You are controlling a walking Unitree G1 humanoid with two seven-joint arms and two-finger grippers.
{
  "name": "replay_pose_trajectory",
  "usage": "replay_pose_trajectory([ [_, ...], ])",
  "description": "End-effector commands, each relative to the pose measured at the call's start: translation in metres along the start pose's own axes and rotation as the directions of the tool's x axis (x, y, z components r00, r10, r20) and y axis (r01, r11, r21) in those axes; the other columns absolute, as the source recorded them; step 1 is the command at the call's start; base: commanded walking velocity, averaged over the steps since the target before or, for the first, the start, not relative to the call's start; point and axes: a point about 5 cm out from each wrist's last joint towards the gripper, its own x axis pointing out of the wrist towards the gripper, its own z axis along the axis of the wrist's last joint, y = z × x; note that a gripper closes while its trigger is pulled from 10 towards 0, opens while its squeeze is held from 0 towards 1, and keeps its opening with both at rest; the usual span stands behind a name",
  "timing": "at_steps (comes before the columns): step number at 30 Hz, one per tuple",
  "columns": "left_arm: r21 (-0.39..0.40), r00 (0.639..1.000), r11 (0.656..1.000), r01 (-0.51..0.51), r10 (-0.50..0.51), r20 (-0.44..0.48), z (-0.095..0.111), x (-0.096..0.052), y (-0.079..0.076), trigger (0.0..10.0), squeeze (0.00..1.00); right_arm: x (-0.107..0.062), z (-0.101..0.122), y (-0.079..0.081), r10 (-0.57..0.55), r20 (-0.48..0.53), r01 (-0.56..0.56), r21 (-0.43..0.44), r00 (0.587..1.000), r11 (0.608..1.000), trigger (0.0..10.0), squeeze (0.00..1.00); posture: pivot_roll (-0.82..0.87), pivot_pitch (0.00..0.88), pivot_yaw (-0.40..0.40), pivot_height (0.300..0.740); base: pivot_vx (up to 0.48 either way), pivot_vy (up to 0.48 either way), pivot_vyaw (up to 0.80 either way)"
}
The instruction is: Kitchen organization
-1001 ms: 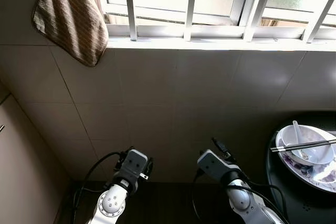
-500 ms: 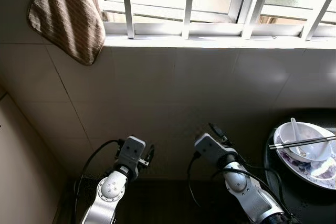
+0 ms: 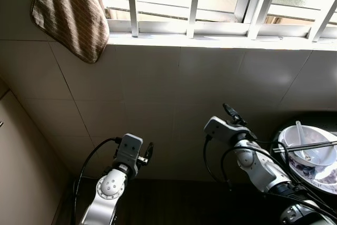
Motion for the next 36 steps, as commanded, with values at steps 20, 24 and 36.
replay_pose_trajectory([
  [20,-0.002,1.0,1.0,0.004,-0.004,0.007,0.005,-0.001,0.0,10.0,0.0,-0.019,-0.014,0.01,-0.066,-0.189,0.061,-0.032,0.98,0.998,10.0,0.0,-0.02,0.0,-0.033,0.74,0.0,0.0,0.0],
  [24,-0.019,1.0,1.0,-0.002,0.002,0.005,0.004,-0.002,0.0,10.0,0.0,-0.042,-0.015,0.016,-0.042,-0.182,0.038,-0.026,0.982,0.999,10.0,0.0,-0.03,0.0,-0.037,0.74,0.0,0.0,0.0],
  [36,-0.035,1.0,0.999,0.001,-0.001,0.002,0.004,-0.003,-0.002,10.0,0.0,-0.064,-0.031,0.006,-0.071,-0.262,0.054,-0.072,0.963,0.996,10.0,0.0,-0.05,0.0,-0.035,0.74,0.0,0.0,0.0],
])
